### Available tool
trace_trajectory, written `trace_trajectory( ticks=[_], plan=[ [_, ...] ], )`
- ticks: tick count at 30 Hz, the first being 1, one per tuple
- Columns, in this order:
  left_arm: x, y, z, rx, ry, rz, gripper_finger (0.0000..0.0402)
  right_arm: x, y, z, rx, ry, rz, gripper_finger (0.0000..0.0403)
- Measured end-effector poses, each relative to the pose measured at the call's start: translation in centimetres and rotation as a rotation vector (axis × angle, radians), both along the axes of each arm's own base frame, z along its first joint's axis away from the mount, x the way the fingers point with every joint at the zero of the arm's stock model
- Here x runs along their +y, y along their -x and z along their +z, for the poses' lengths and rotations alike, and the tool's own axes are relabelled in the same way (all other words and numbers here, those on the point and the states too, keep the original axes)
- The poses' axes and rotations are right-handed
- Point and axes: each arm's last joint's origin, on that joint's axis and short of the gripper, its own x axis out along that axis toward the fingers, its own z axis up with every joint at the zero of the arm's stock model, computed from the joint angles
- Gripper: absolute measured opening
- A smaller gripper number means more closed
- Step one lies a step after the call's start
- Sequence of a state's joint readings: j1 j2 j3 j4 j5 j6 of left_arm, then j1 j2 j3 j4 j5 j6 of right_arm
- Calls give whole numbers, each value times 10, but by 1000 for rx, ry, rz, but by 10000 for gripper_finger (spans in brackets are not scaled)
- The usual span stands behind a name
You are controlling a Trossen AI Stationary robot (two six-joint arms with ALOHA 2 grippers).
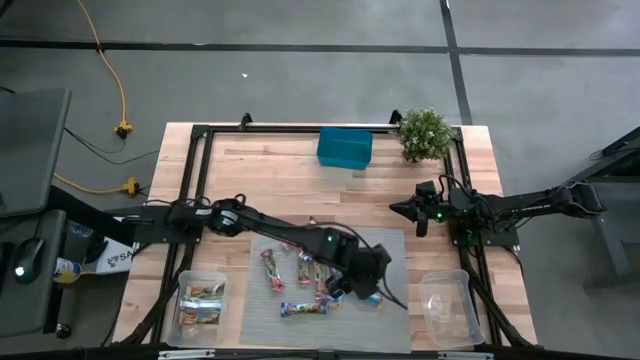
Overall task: Pick and place Granola Bars by type
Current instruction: Put the yellow granola bar into the left transparent bin
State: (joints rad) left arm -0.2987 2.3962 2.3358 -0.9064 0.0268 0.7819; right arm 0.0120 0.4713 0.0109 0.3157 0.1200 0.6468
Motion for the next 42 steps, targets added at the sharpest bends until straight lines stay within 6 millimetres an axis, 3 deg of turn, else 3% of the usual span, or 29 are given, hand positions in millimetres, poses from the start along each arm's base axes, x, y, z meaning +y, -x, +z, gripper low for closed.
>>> trace_trajectory(
  ticks=[6,14,25,42],
  plan=[
    [-21,1,-12,-25,-79,22,232,0,0,0,-1,0,0,0],
    [-35,-2,-27,-17,-12,126,232,0,0,0,-2,0,-1,0],
    [-33,-4,-56,117,62,222,232,0,0,0,-2,0,-1,0],
    [0,-17,-55,144,192,334,232,0,0,0,-1,0,0,0]
  ],
)
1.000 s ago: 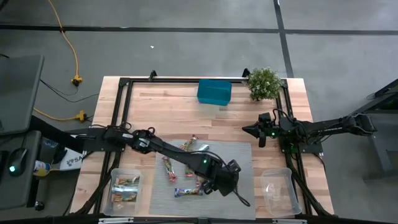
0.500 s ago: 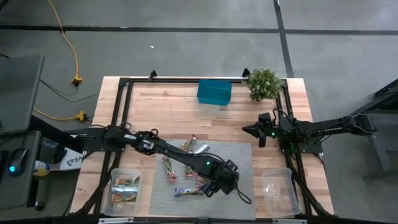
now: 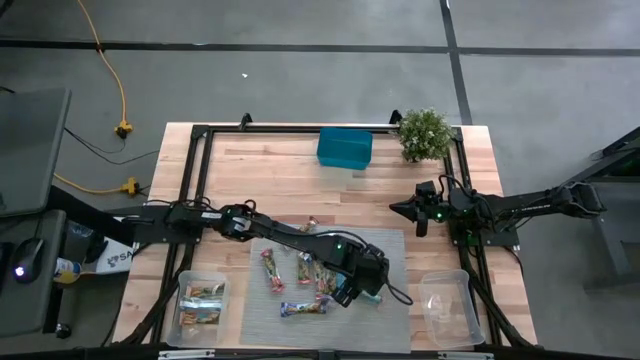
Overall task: Pick and place Granola Bars by type
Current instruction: Put the yellow granola bar into the left transparent bin
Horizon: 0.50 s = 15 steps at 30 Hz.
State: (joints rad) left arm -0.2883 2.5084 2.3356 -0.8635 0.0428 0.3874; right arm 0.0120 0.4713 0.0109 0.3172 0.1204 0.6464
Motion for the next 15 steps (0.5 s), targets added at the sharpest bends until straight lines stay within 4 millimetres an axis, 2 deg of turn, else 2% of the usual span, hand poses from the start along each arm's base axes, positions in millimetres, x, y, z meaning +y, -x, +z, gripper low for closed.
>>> trace_trajectory(
  ticks=[7,15],
  plan=[
    [-2,1,0,25,67,-14,232,0,0,0,0,0,0,0],
    [-5,2,1,18,55,-5,232,0,0,0,0,0,0,0]
  ],
)
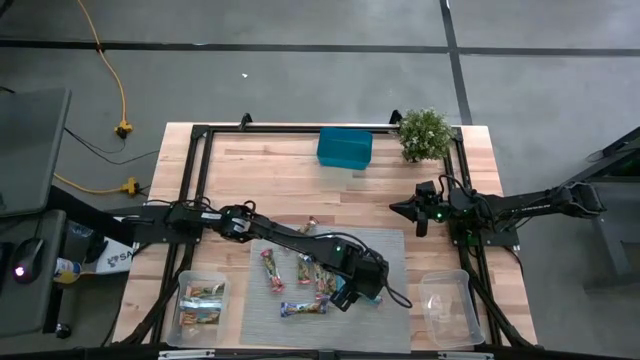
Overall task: Pick and place Granola Bars by type
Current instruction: Put the yellow granola bar into the left transparent bin
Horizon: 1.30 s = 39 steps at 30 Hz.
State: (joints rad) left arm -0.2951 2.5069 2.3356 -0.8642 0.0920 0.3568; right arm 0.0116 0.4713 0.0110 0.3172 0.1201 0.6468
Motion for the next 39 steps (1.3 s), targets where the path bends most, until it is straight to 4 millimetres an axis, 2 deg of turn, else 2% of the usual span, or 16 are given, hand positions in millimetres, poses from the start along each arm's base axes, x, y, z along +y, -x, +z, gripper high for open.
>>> trace_trajectory(
  ticks=[2,12,19,23,27,39],
  plan=[
    [-1,0,0,0,0,3,232,0,0,0,0,0,0,0],
    [-1,-2,-28,84,12,9,232,0,0,0,1,0,0,0],
    [0,-4,-26,45,-32,-2,232,0,0,0,1,0,0,0],
    [0,-3,-27,54,-30,-6,232,0,0,0,1,0,0,0],
    [-1,-4,-35,72,-26,-9,232,0,0,0,0,0,0,0],
    [0,-2,-36,87,-34,-10,232,0,0,0,1,0,1,0]
  ],
)
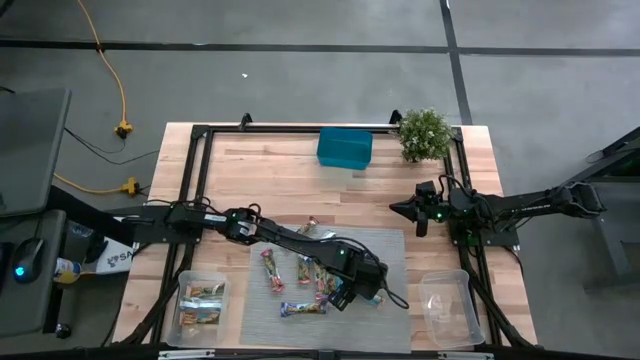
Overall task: Pick and place Granola Bars by type
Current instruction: Put the yellow granola bar into the left transparent bin
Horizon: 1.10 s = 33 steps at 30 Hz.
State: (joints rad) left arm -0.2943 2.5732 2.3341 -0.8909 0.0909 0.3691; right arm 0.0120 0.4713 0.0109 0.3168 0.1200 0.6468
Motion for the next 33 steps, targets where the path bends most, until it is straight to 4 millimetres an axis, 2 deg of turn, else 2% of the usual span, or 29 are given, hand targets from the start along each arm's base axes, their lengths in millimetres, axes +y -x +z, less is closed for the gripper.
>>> trace_trajectory(
  ticks=[9,28,33],
  plan=[
    [1,0,0,2,-1,3,221,0,0,0,0,0,0,0],
    [4,-1,0,2,3,7,73,0,0,0,0,0,0,0],
    [10,-3,0,15,39,10,53,0,0,0,0,0,0,0]
  ],
)
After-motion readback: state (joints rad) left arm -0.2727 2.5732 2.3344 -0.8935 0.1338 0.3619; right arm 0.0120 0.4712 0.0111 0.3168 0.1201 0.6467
